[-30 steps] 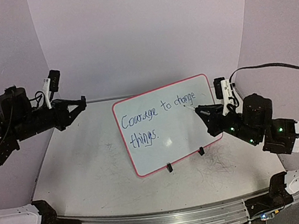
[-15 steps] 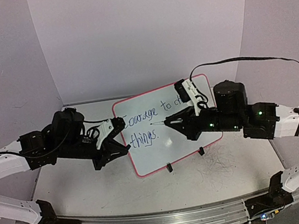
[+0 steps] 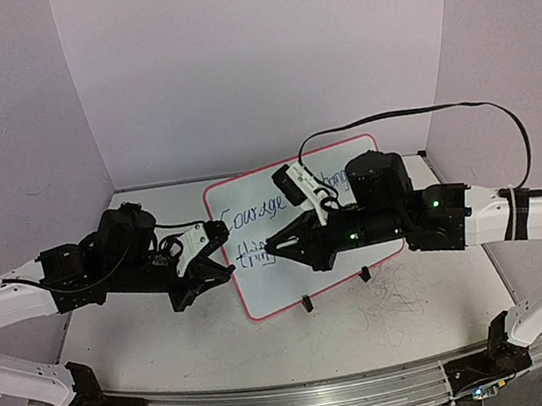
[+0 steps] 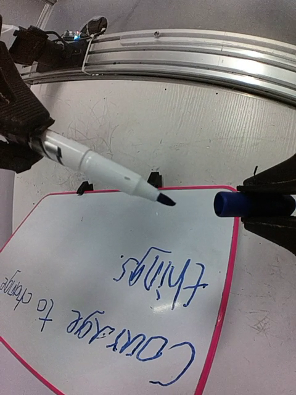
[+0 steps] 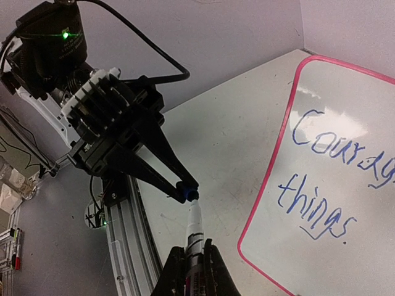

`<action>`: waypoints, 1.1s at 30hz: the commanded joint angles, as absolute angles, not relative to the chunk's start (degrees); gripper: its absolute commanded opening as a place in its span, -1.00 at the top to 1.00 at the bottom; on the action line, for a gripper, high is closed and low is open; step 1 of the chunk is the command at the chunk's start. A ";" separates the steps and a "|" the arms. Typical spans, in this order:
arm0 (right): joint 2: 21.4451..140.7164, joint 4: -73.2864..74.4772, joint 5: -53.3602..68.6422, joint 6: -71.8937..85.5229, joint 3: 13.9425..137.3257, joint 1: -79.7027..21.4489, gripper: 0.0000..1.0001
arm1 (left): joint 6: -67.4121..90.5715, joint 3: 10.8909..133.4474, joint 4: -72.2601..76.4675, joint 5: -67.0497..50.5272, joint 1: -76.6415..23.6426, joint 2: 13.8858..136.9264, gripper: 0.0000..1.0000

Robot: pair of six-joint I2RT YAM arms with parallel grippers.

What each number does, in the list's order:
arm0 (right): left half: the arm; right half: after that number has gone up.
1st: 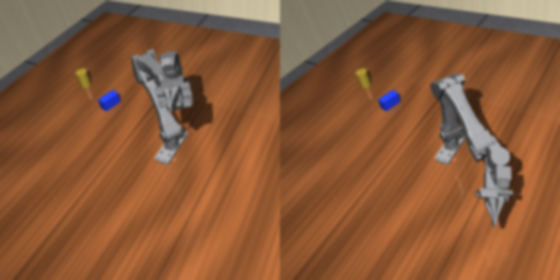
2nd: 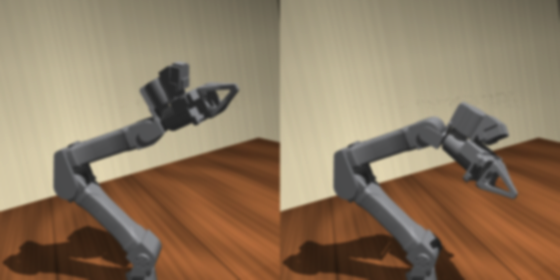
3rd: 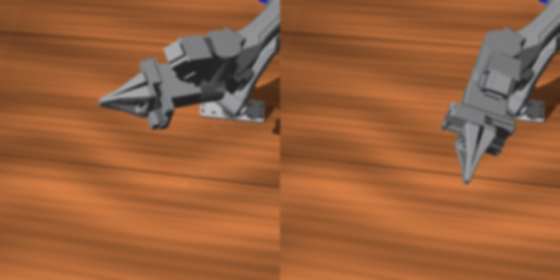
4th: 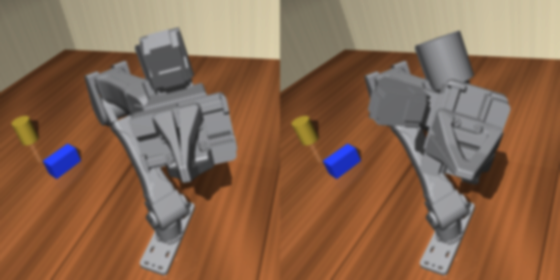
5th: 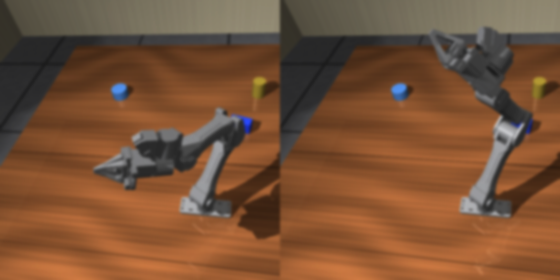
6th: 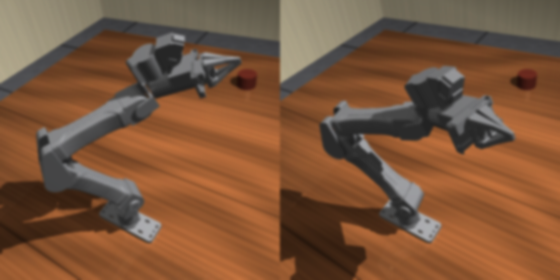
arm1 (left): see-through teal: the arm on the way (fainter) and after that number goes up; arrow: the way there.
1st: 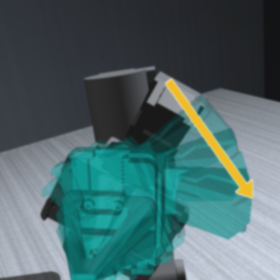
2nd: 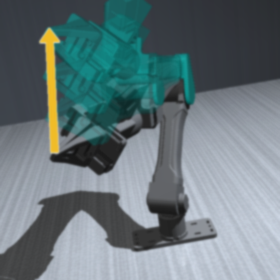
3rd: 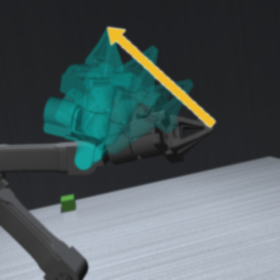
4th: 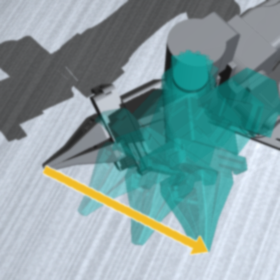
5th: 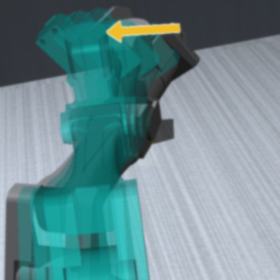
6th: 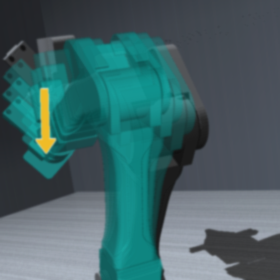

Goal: Write a sentence on the whiteboard
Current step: Insert the whiteboard marker without the cap into the pen cap.

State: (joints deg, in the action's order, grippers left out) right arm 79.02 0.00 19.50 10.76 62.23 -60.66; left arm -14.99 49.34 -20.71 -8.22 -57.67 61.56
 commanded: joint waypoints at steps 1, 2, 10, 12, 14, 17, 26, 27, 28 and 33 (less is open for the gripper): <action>81.30 -1.89 21.91 10.11 65.73 -61.11 1.00 | -15.65 49.17 -18.56 -7.14 -58.28 61.20 1.00; 81.68 -1.89 22.04 10.11 65.99 -61.19 1.00 | -15.69 49.21 -18.58 -7.12 -58.36 61.25 1.00; 83.04 -1.85 21.75 10.20 66.62 -61.29 1.00 | -15.72 49.13 -18.56 -7.10 -58.53 61.09 1.00; 83.18 -1.83 21.91 10.20 66.66 -61.34 1.00 | -15.65 49.11 -18.59 -7.14 -58.61 61.08 1.00; 83.33 -1.85 22.26 10.18 66.71 -61.36 1.00 | -15.66 49.12 -18.57 -7.19 -58.66 61.15 1.00; 83.18 -1.84 22.29 10.19 66.61 -61.43 1.00 | -15.72 49.07 -18.58 -7.12 -58.71 61.20 1.00; 83.36 -1.93 22.81 10.42 66.18 -61.57 1.00 | -15.73 49.14 -18.56 -7.36 -58.88 61.00 1.00; 83.52 -1.89 22.75 10.49 66.18 -61.64 1.00 | -15.73 49.07 -18.55 -7.38 -58.89 60.96 1.00; 83.67 -1.86 22.69 10.53 66.13 -61.59 1.00 | -15.73 49.09 -18.50 -7.37 -58.90 60.88 1.00; 84.49 -1.85 22.85 10.55 66.34 -61.65 1.00 | -16.01 49.05 -18.54 -7.37 -59.06 60.59 1.00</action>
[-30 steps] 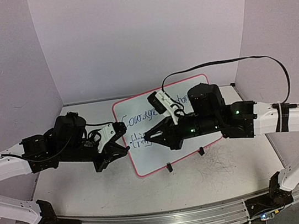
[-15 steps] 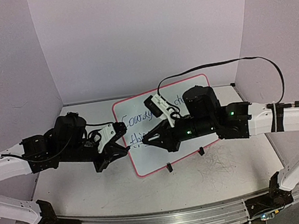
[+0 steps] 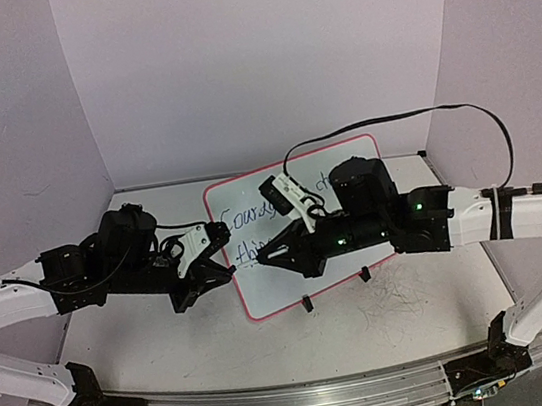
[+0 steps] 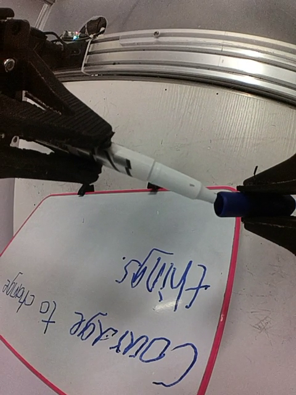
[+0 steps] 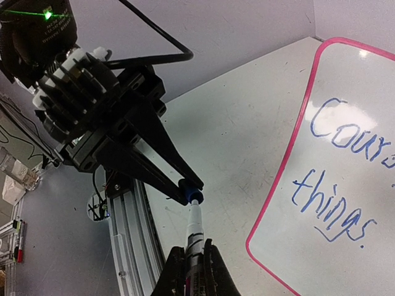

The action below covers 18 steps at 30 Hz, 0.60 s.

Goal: Write a sentence on the whiteboard
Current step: Insert the whiteboard marker without the cap into the pen cap.

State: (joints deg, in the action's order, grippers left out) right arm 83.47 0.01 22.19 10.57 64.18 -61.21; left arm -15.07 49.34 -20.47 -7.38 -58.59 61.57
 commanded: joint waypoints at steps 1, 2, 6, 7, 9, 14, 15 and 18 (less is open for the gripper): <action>84.78 -1.80 23.18 10.55 66.50 -61.64 1.00 | -16.17 48.98 -18.55 -7.47 -59.15 60.58 1.00; 85.12 -1.76 23.66 10.53 66.70 -61.62 1.00 | -16.33 48.91 -18.57 -7.56 -59.26 60.56 1.00; 86.57 -1.56 26.27 10.00 67.59 -61.53 1.00 | -17.62 48.41 -18.59 -8.60 -59.87 60.03 1.00; 86.93 -1.01 27.31 9.53 67.98 -61.53 1.00 | -18.62 48.07 -18.56 -9.38 -60.11 59.52 1.00; 87.61 0.29 30.42 8.34 68.96 -61.39 1.00 | -19.94 47.68 -18.47 -10.16 -60.81 58.48 1.00; 90.86 6.98 41.46 3.63 72.35 -60.86 1.00 | -23.01 47.78 -18.46 -10.08 -62.59 55.79 1.00; 91.67 9.62 43.28 2.69 73.77 -60.74 1.00 | -23.19 48.21 -18.48 -9.75 -62.96 55.74 1.00; 95.30 17.87 45.24 0.90 79.21 -60.69 1.00 | -21.55 50.29 -19.07 -8.57 -63.72 57.23 1.00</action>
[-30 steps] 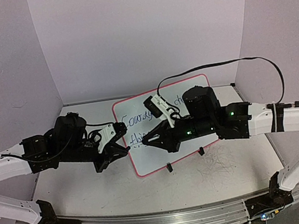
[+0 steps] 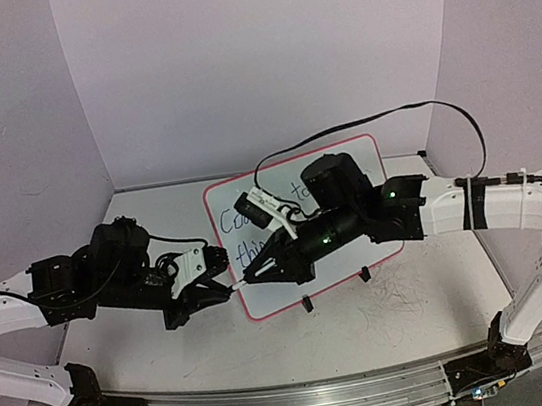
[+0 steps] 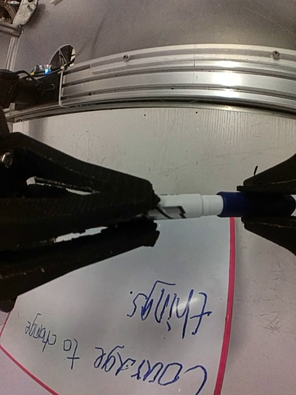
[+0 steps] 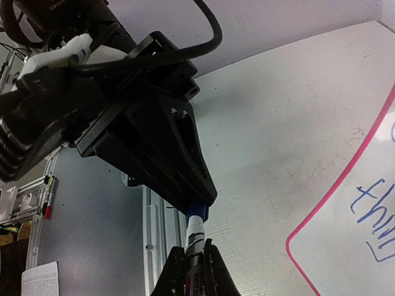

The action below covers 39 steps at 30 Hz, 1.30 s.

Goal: Write a sentence on the whiteboard
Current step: Insert the whiteboard marker without the cap into the pen cap.

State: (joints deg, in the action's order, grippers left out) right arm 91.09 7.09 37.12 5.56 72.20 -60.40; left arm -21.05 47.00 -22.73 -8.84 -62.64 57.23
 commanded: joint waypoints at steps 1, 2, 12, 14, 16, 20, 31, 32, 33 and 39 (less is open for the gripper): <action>96.02 18.80 45.70 1.40 80.45 -60.69 1.00 | -20.73 51.22 -19.36 -8.15 -63.94 58.07 1.00; 96.60 19.03 46.61 2.08 80.95 -60.67 1.00 | -19.90 51.99 -19.59 -7.70 -64.13 58.91 1.00; 102.23 16.98 52.48 16.40 83.06 -61.46 1.00 | -14.52 55.89 -15.46 12.08 -67.84 61.50 1.00; 102.65 15.20 52.65 19.17 83.01 -61.81 1.00 | -15.04 55.84 -13.52 11.27 -68.08 61.48 1.00; 102.59 14.39 48.66 22.33 83.40 -61.85 1.00 | -15.34 55.98 -12.55 9.35 -68.25 61.75 1.00; 102.26 4.88 49.55 33.81 79.78 -61.83 1.00 | -15.95 54.79 -9.44 6.46 -69.12 61.93 1.00; 102.55 -6.54 54.46 55.84 74.17 -62.28 1.00 | -19.46 53.88 -5.71 20.01 -75.25 66.30 1.00; 102.58 -6.58 54.29 55.86 73.76 -62.29 1.00 | -19.35 53.82 -5.76 19.82 -75.29 66.54 1.00; 102.57 -6.60 53.94 55.73 73.27 -62.27 1.00 | -19.24 53.68 -5.81 19.55 -75.32 66.71 1.00; 98.77 -6.55 49.54 47.03 71.50 -61.17 0.95 | -16.17 52.55 -7.41 16.91 -75.32 66.69 1.00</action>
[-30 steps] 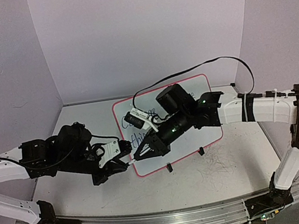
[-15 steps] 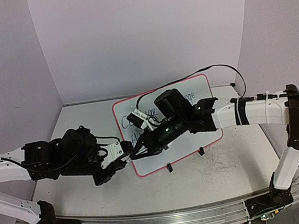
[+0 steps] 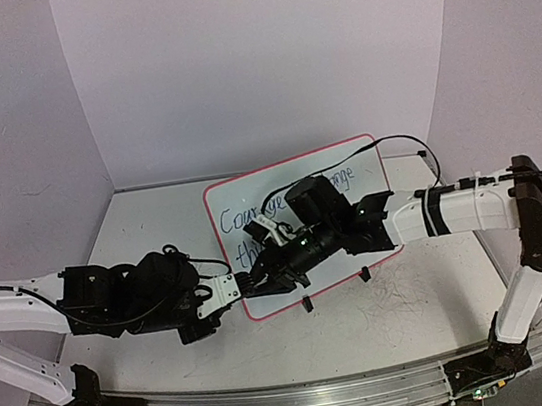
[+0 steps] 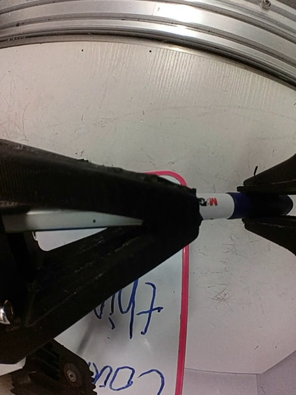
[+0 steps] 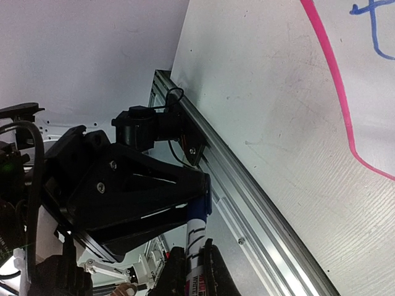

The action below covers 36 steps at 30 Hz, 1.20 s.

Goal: Write a sentence on the whiteboard
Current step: Insert the whiteboard marker without the cap into the pen cap, then put down the whiteboard marker at the center of the board.

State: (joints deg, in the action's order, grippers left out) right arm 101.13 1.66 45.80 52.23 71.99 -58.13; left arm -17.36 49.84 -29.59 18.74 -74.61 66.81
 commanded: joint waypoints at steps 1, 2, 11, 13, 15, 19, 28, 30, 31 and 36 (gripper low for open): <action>97.15 -6.42 47.01 44.57 70.70 -60.48 0.81 | -15.48 52.28 -8.26 15.94 -75.30 66.60 1.00; 95.00 -6.20 44.69 42.89 69.45 -59.64 0.69 | -14.58 51.87 -8.75 14.89 -75.35 66.37 1.00; 70.29 -4.33 31.21 31.64 59.74 -48.42 -0.30 | -5.00 46.23 -9.47 13.70 -75.24 63.38 1.00; 63.21 -0.95 21.76 27.45 60.94 -47.51 -0.47 | -2.04 45.43 -9.41 15.50 -75.09 62.75 1.00; 57.28 1.86 11.04 24.92 61.62 -47.42 -0.75 | 2.14 44.75 -9.09 17.31 -74.17 61.92 1.00; 49.49 2.16 -4.40 21.56 60.96 -47.39 -0.97 | 14.06 42.30 -7.72 19.11 -66.62 57.15 1.00; 48.98 4.00 -7.77 19.30 60.71 -47.39 -0.97 | 49.57 38.64 -23.07 27.87 -56.41 51.70 1.00; 48.98 3.99 -7.97 19.28 60.32 -47.38 -0.97 | 51.01 37.98 -23.38 23.51 -54.39 54.86 1.00; 48.86 4.02 -8.01 19.28 60.17 -47.38 -0.97 | 51.08 37.65 -23.36 20.48 -53.30 56.27 1.00; 46.92 3.99 -7.37 20.05 59.39 -47.38 -0.97 | 50.90 35.62 -23.39 11.83 -51.07 62.69 1.00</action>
